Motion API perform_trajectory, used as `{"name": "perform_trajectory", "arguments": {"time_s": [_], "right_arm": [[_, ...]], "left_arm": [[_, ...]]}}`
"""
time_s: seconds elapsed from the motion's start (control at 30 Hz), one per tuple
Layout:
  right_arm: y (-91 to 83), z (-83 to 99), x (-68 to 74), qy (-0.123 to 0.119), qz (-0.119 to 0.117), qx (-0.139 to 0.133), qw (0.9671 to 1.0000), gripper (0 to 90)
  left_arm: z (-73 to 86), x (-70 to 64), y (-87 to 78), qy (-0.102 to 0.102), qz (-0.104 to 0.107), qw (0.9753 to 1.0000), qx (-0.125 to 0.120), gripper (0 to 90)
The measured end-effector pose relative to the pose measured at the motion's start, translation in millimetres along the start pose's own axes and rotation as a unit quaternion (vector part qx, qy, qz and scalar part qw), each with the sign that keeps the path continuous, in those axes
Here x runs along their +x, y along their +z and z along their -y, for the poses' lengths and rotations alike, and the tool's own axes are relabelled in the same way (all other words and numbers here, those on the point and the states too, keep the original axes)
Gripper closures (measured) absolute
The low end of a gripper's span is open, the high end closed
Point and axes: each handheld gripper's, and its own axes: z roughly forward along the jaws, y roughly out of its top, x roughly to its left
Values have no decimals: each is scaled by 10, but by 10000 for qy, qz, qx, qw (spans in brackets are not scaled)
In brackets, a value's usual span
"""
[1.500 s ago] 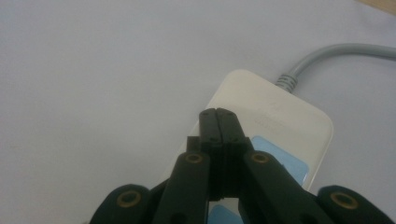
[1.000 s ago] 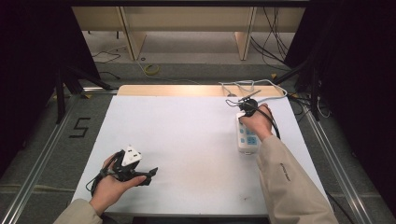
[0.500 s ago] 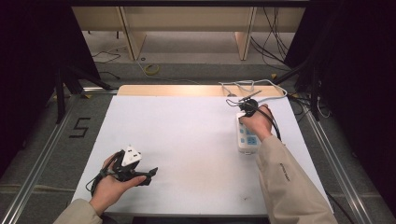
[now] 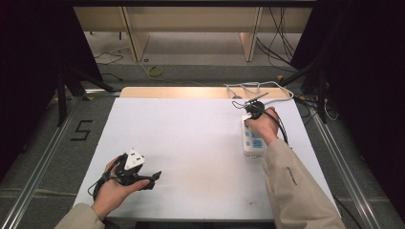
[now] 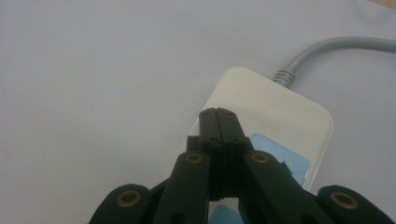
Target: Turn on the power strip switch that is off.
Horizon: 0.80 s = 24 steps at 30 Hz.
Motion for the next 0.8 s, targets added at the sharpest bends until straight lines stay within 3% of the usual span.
{"name": "perform_trajectory", "arguments": {"time_s": [0.8], "right_arm": [[-25,23,0,-113,23,-106,9999,900]], "left_arm": [[-2,3,4,-10,4,10000,2,158]]}}
